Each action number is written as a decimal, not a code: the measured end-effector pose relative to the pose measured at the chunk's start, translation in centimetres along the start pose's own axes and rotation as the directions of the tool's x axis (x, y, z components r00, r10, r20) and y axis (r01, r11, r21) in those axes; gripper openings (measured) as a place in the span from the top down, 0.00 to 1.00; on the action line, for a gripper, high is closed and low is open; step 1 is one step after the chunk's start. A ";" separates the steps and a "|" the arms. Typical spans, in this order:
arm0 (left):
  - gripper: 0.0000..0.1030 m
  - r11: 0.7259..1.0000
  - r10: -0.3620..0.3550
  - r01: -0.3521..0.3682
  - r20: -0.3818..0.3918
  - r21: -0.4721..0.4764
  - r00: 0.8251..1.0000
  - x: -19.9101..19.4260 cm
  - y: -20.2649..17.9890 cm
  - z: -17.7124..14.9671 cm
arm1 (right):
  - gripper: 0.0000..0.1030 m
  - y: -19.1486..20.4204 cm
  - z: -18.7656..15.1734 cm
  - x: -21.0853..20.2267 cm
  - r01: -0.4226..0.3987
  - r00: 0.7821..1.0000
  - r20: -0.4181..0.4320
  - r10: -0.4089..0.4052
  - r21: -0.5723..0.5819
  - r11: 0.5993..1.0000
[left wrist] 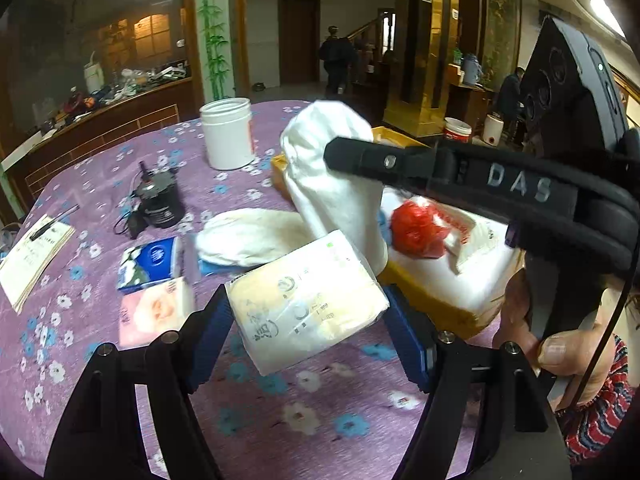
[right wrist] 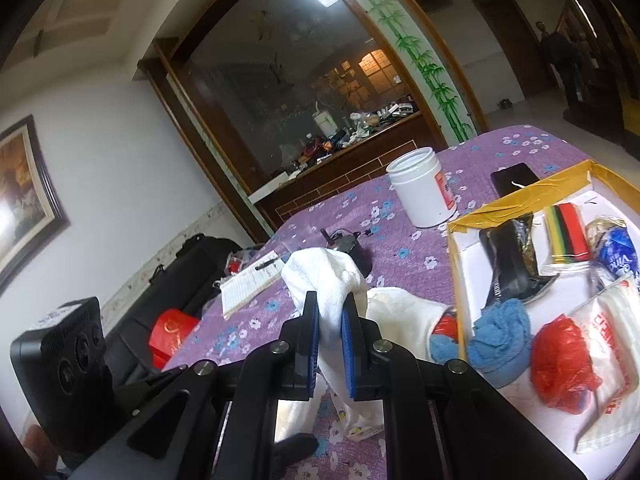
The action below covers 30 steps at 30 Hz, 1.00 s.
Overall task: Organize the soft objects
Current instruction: 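Lift the cream tissue pack and white cloth over the white box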
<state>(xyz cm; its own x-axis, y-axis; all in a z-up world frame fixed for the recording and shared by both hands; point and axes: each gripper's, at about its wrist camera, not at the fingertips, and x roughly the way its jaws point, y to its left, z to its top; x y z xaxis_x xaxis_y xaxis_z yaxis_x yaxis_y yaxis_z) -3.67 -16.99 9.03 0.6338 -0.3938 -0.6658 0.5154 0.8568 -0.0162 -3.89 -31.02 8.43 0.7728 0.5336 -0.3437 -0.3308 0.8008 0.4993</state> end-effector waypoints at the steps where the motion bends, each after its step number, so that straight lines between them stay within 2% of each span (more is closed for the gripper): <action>1: 0.29 1.000 -0.004 0.004 -0.001 0.005 1.000 0.1 -0.3 0.1 | 0.90 -0.2 0.2 -0.5 0.008 1.000 0.012 -0.008 0.006 1.000; 9: 0.29 0.996 -0.059 0.059 -0.006 0.071 0.998 1.8 -5.1 2.0 | 0.90 -2.7 2.5 -5.7 0.073 0.991 0.113 -0.078 0.045 0.996; 13: 0.29 0.992 -0.078 0.079 -0.011 0.098 0.997 3.1 -7.1 2.9 | 0.90 -5.2 5.0 -8.5 0.158 0.974 0.151 -0.167 0.069 0.985; 17: 0.29 0.990 -0.090 0.092 -0.027 0.106 0.996 5.2 -8.4 4.5 | 0.89 -8.0 7.7 -9.8 0.227 0.960 0.146 -0.239 0.094 0.969; 21: 0.29 0.992 -0.069 0.072 -0.032 0.099 0.997 7.6 -8.7 6.5 | 0.89 -10.4 10.0 -9.2 0.300 0.946 0.100 -0.309 0.097 0.949; 26: 0.29 0.998 -0.050 0.053 -0.075 0.028 0.996 11.6 -7.7 8.8 | 0.89 -13.5 12.0 -5.6 0.395 0.919 -0.010 -0.395 0.071 0.916; 30: 0.29 0.998 -0.062 0.059 -0.116 -0.030 0.991 13.8 -7.0 9.4 | 0.89 -15.5 13.1 -2.4 0.461 0.886 -0.073 -0.458 0.033 0.887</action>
<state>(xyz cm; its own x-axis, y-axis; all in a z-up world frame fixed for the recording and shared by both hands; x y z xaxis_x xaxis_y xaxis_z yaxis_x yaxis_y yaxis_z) 6.86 -31.48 6.96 0.5297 -0.4048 -0.7454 0.5342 0.8418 -0.0775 6.45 -48.27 11.97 0.7965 0.1258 -0.5914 0.0810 0.9471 0.3105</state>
